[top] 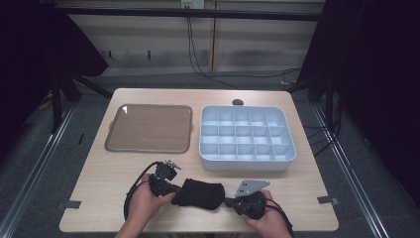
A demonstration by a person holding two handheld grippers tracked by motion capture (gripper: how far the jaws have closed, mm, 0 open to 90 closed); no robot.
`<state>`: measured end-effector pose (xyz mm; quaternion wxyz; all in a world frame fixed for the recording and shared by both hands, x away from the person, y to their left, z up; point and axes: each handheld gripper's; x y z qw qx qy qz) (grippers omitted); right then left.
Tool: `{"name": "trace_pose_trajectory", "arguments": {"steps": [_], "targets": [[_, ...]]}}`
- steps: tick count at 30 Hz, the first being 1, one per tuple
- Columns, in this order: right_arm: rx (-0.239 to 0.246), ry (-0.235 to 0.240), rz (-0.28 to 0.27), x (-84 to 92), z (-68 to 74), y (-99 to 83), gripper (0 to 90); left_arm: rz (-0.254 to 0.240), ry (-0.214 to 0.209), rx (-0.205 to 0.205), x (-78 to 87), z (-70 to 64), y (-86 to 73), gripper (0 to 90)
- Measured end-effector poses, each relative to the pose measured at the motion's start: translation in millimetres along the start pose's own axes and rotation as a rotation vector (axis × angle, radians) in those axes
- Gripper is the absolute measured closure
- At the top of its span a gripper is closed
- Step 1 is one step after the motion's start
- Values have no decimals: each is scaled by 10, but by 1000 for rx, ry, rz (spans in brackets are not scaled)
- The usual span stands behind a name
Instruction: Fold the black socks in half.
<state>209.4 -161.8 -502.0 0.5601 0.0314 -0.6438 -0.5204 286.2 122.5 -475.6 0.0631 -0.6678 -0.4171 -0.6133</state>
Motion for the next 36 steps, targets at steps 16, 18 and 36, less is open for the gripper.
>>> {"name": "trace_pose_trajectory", "arguments": {"steps": [16,18,36], "targets": [[0,1,-2,-5,3,2,900,-10,-27,-4,93,-27,69,873],[1,1,-2,-5,2,2,900,-17,-34,-6,113,-31,75,873],[3,-11,-4,-7,14,5,900,-26,-40,-21,186,-59,131,871]]}}
Point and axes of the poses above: each handheld gripper's, and its own axes: x roughly backward along the jaws, y roughly out of its top, z roughly to its left, and after that the axes turned 5 degrees about -x, right-handed
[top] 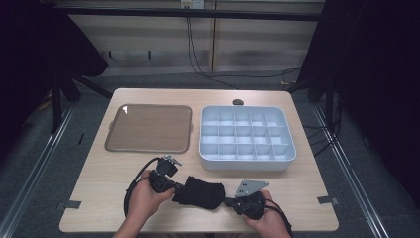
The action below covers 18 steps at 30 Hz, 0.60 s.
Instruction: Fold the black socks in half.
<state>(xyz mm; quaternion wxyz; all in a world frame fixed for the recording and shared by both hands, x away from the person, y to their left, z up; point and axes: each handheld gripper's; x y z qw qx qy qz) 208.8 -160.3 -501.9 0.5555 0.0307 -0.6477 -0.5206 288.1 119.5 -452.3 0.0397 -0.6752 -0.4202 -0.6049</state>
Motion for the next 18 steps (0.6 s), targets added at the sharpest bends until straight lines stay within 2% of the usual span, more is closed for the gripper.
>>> {"name": "trace_pose_trajectory", "arguments": {"steps": [18], "targets": [[-7,9,-1,-10,-3,7,900,7,-14,-21,65,-72,99,866]]}}
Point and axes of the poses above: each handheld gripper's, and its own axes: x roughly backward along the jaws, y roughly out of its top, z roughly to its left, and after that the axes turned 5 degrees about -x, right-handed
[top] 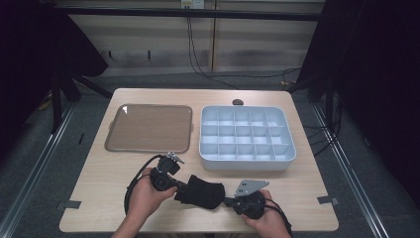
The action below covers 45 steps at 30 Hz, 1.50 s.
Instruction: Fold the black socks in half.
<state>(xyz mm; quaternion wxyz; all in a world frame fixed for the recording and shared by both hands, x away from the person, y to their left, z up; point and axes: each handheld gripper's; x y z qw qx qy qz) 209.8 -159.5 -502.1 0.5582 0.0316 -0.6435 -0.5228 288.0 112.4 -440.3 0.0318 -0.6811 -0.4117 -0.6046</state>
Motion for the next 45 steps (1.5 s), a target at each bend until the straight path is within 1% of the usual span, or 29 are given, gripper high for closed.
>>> {"name": "trace_pose_trajectory", "arguments": {"steps": [3,7,10,11,12,17,21,27,29,30,31,36,37,42,45], "targets": [[3,2,1,0,-3,1,900,13,4,-10,0,-5,14,866],[10,-11,6,9,-13,5,900,21,1,-7,-17,15,7,867],[9,-14,8,18,-27,3,900,16,3,-3,-14,19,1,867],[3,-19,5,24,-35,2,900,17,2,-2,-12,19,0,867],[-14,-23,-11,47,-58,6,900,14,4,0,-10,19,0,867],[-22,-39,-34,66,-92,31,900,13,1,2,-9,29,-5,867],[-20,-39,-27,47,-98,43,900,10,3,6,-1,30,-7,866],[-17,-33,-22,4,-103,58,900,5,2,6,30,31,-4,866],[-16,-28,-20,-11,-100,73,900,-11,3,14,46,24,-5,863],[-16,-28,-20,-11,-100,73,900,-11,3,14,46,24,-5,862],[-8,-21,-16,-27,-95,83,900,-16,3,22,57,19,-9,862],[8,-12,-3,-62,-71,104,900,-20,3,25,81,8,-14,864],[11,-2,-2,-72,-58,112,900,-23,4,27,95,-2,-11,864],[20,5,5,-105,-42,127,900,-25,2,19,101,-29,14,865],[26,3,7,-109,-34,138,900,-22,-10,11,82,-66,60,866]]}}
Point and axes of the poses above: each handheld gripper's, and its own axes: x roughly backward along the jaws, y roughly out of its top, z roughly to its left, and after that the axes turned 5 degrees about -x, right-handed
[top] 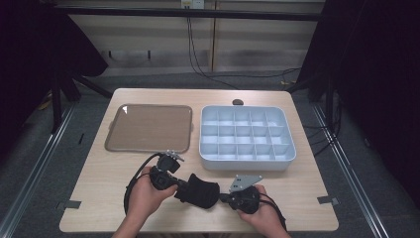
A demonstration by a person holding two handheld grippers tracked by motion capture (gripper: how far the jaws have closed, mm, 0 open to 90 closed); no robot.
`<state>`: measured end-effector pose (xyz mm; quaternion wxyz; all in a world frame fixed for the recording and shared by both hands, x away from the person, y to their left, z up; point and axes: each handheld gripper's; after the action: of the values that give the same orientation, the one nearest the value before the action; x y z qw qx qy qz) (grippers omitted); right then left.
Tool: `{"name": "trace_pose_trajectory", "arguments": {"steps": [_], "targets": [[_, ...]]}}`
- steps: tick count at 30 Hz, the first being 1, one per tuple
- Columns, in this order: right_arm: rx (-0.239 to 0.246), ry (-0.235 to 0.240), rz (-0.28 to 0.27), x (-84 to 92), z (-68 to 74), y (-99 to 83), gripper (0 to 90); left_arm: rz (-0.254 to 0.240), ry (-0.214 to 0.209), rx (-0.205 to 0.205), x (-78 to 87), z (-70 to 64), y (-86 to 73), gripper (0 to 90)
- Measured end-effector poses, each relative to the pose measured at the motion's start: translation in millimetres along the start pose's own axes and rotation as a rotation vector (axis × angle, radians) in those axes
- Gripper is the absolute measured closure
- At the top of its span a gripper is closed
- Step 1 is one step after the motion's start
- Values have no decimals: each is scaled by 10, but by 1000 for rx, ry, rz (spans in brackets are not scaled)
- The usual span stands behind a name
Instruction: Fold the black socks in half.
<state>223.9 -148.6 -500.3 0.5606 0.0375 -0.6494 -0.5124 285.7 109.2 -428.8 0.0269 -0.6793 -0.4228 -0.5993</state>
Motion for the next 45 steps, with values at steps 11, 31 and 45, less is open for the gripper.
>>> {"name": "trace_pose_trajectory", "arguments": {"steps": [11,31,45], "targets": [[5,2,2,-11,4,3,900,11,-15,-10,-55,-59,81,871],[12,11,4,-35,15,10,900,13,-43,-24,-120,-131,160,872],[9,17,-6,-43,11,6,900,17,-58,-28,-153,-150,202,872]]}}
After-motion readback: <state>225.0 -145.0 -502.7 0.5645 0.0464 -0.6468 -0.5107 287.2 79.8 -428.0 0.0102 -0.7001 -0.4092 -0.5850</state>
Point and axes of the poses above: each handheld gripper's, and its own axes: x roughly backward along the jaws, y roughly out of its top, z roughly to its left, and after that the axes turned 5 degrees about -x, right-handed
